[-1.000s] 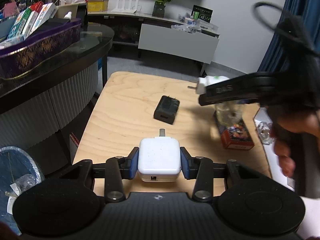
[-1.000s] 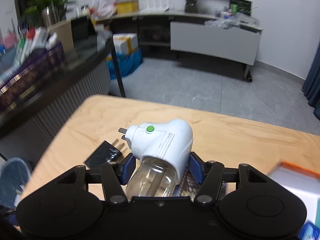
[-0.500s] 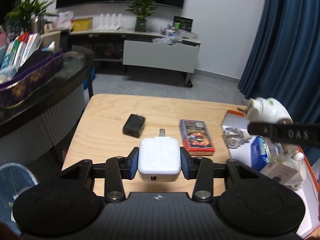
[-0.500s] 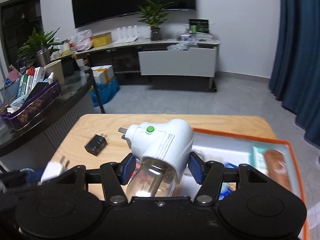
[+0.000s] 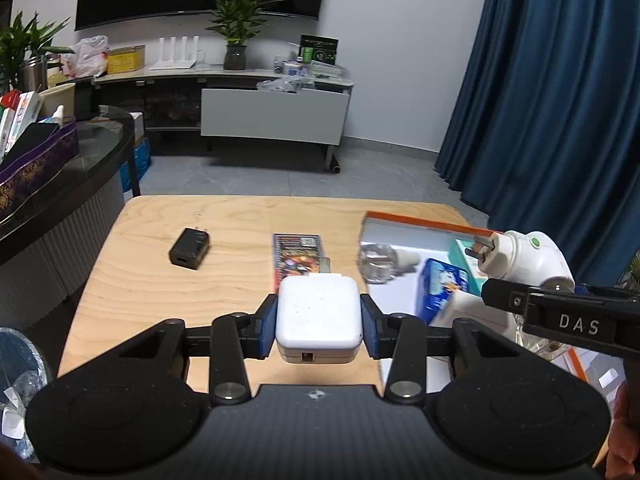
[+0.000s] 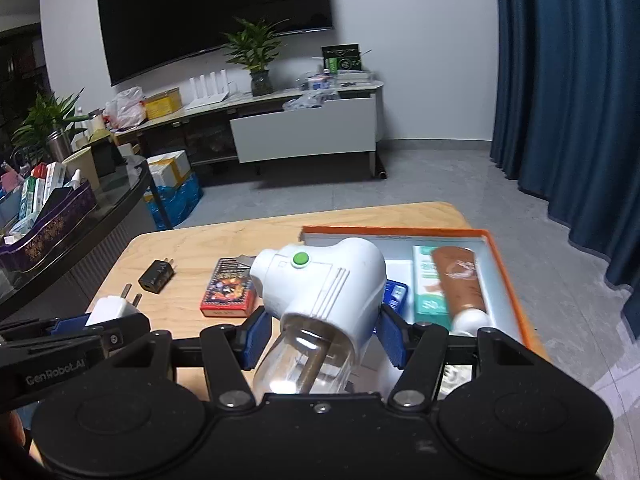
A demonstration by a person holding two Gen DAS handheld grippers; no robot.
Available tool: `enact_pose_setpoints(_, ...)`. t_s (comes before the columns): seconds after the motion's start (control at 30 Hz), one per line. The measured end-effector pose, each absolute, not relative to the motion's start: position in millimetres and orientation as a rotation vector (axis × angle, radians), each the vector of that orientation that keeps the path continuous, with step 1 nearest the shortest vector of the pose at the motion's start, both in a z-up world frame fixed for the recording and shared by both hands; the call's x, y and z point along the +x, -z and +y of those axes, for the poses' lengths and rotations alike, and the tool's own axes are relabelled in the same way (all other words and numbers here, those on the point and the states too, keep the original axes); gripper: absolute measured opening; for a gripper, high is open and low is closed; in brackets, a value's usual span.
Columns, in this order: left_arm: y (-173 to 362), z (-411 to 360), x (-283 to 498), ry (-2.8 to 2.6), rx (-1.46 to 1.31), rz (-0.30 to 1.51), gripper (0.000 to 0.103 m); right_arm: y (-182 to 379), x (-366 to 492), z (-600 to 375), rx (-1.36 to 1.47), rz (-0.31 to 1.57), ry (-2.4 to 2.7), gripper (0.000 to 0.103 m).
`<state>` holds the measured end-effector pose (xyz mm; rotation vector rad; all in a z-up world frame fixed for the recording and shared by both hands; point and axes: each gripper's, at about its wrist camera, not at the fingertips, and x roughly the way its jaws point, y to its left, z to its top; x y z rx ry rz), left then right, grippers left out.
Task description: Organize rigid objects
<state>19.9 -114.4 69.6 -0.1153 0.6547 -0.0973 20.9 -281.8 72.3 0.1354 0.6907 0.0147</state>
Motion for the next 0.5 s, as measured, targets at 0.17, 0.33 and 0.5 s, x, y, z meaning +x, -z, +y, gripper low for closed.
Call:
enact_pose_setpoints(0.17,-72.9,-128.9,13.3,0.114,-0.106,0.648,0.043,-73.6,1.9,-293.8,0.158,0.677,0.002,0.069)
enact_pose_setpoints(0.33,-75.5,-140.7,6.7,0.127,-0.097,0.642,0.043,-74.2,-12.3,-306.6,0.186,0.663,0.021,0.069)
enact_pose_setpoints(0.5,-78.1,-151.7,-0.1,0.142,-0.09,0.638,0.043,-76.5,-26.1,-314.9,0.197,0.648,0.037,0.069)
